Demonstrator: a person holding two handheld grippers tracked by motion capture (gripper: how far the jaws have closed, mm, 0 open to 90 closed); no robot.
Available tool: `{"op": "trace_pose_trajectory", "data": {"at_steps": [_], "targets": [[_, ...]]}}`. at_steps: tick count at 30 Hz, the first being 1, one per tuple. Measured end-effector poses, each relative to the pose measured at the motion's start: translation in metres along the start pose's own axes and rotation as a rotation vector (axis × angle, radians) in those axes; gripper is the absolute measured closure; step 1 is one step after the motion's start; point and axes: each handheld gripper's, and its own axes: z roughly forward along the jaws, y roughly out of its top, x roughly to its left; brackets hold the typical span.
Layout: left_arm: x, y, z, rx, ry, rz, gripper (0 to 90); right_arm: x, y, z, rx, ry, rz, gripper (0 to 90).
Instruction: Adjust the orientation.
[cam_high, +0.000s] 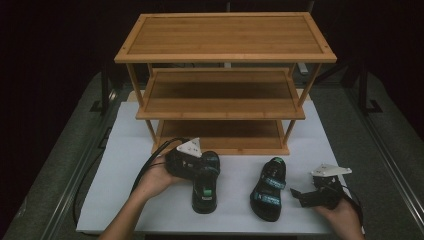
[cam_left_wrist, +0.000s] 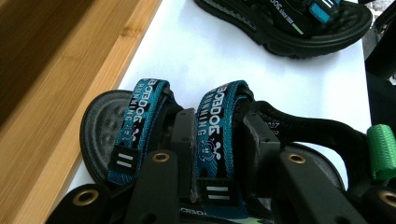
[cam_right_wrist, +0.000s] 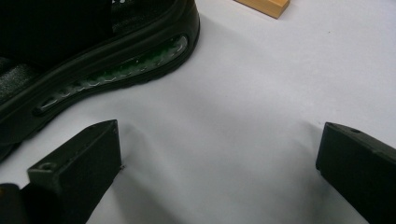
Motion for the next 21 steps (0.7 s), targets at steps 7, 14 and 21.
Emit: {"op": "trace_pose_trajectory", "data": {"at_steps": [7, 14, 21], "targets": [[0.004, -0.006, 0.001, -0.046, -0.030, -0.064, 64.5, 0.000, 0.000, 0.000, 0.000, -0.001, -0.001, 0.0], [0.002, -0.008, -0.010, -0.065, -0.009, -0.090, 42.3, 0.000, 0.000, 0.000, 0.000, 0.000, -0.001, 0.0], [-0.003, -0.012, -0.027, -0.092, 0.035, -0.106, 28.2, 0.000, 0.000, 0.000, 0.000, 0.000, -0.001, 0.0]]}}
